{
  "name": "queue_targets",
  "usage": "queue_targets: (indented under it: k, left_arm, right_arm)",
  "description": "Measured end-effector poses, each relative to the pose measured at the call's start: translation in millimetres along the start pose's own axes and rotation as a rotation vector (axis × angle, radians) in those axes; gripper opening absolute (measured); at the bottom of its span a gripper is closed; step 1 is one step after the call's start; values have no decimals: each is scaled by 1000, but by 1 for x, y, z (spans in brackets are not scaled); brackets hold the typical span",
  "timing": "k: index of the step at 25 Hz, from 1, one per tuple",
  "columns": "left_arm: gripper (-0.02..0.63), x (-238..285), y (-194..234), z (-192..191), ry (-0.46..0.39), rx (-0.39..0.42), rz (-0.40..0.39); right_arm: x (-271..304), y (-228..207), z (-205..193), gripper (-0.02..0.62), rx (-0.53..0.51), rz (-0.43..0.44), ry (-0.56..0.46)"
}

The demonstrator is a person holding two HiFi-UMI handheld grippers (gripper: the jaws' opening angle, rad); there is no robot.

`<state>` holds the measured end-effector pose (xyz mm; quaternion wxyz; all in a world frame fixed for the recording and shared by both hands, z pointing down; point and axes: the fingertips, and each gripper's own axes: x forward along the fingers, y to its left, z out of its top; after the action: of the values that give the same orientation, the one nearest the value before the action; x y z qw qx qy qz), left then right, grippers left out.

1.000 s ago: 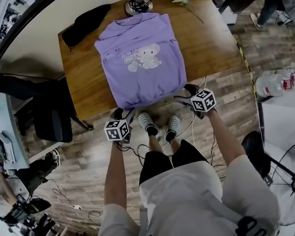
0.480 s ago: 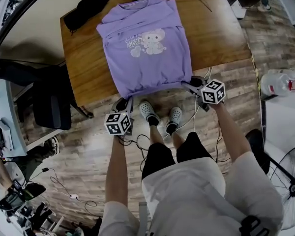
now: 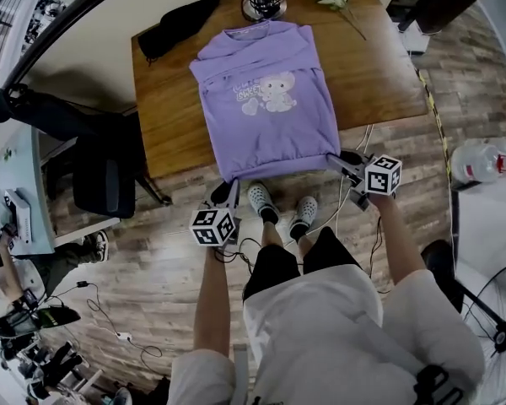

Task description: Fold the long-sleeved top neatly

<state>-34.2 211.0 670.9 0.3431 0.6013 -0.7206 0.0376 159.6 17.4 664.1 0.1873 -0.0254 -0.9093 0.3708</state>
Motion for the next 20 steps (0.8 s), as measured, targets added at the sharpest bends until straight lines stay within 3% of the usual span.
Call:
queue_targets:
  k: [12,17,20]
  left_arm:
    - [64,-59,-36,34,-81,-6,11]
    - [64,-59,-39,48,-78,16,-4]
    - [64,-55,-36,59,-85,17,2]
  right_arm:
    - [-40,62,22,78,-42,52,-49]
    - [-40,61,37,72,109,78,-90]
    - [-38,61,46,72,147,106,-103]
